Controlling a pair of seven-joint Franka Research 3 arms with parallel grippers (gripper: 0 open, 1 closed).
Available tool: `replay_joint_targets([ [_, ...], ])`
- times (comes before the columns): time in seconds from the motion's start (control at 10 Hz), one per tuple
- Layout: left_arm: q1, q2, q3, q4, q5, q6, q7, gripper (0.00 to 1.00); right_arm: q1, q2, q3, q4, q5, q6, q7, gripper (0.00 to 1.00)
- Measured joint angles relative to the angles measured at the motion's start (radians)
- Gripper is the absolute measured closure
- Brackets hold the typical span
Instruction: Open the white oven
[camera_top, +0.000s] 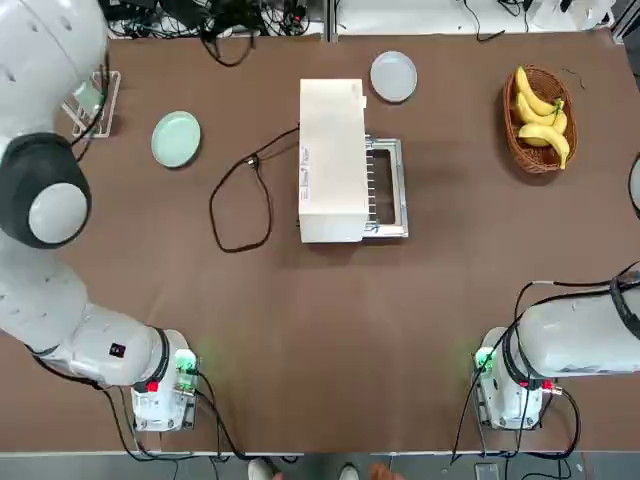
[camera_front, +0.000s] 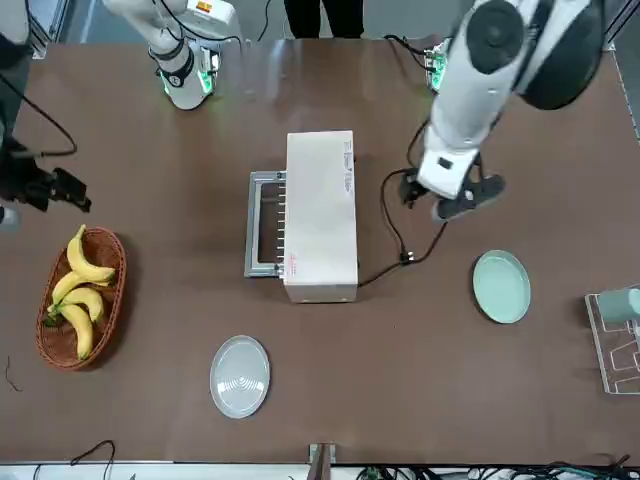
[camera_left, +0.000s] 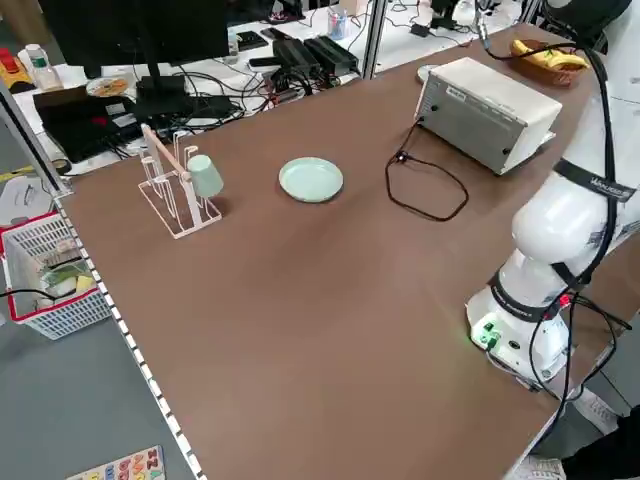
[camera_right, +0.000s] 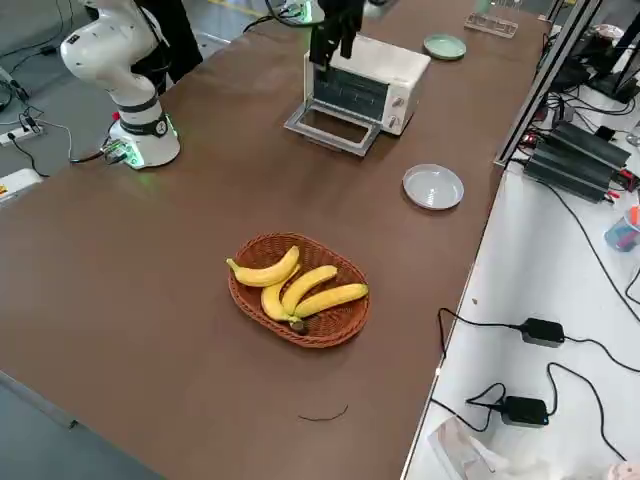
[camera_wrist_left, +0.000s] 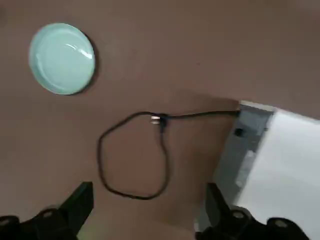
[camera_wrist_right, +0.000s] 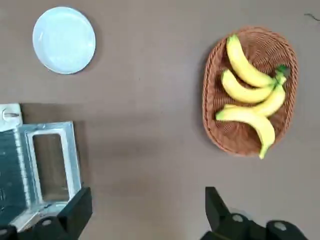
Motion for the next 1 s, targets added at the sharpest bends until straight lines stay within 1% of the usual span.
replay_joint_targets([
  [0.2, 0.108, -0.036, -0.001, 0.001, -0.012, -0.036, 0.126, 0.0, -0.001, -0.023, -0.045, -0.001, 0.0, -0.026, 0.001, 0.0],
  [0.3, 0.156, -0.058, 0.001, 0.001, -0.029, -0.056, 0.239, 0.0, -0.002, -0.022, -0.06, -0.006, 0.001, -0.026, 0.001, 0.0],
  [0.4, 0.188, -0.08, 0.006, 0.001, -0.038, -0.085, 0.344, 0.0, -0.002, -0.021, -0.063, -0.012, 0.003, -0.026, 0.001, 0.0],
  [0.6, 0.212, -0.124, 0.032, 0.001, -0.044, -0.118, 0.49, 0.0, 0.001, -0.021, -0.062, -0.028, 0.014, -0.009, 0.003, 0.0],
  [0.7, 0.213, -0.143, 0.064, 0.001, -0.068, -0.131, 0.549, 0.0, 0.003, -0.021, -0.062, -0.038, 0.015, 0.011, 0.004, 0.0],
  [0.9, 0.217, -0.164, 0.147, 0.002, -0.126, -0.136, 0.636, 0.0, 0.009, -0.023, -0.062, -0.041, 0.015, 0.021, 0.004, 0.0],
  [1.0, 0.224, -0.166, 0.163, 0.01, -0.13, -0.135, 0.656, 0.0, 0.014, -0.024, -0.062, -0.041, 0.015, 0.019, 0.004, 0.0],
])
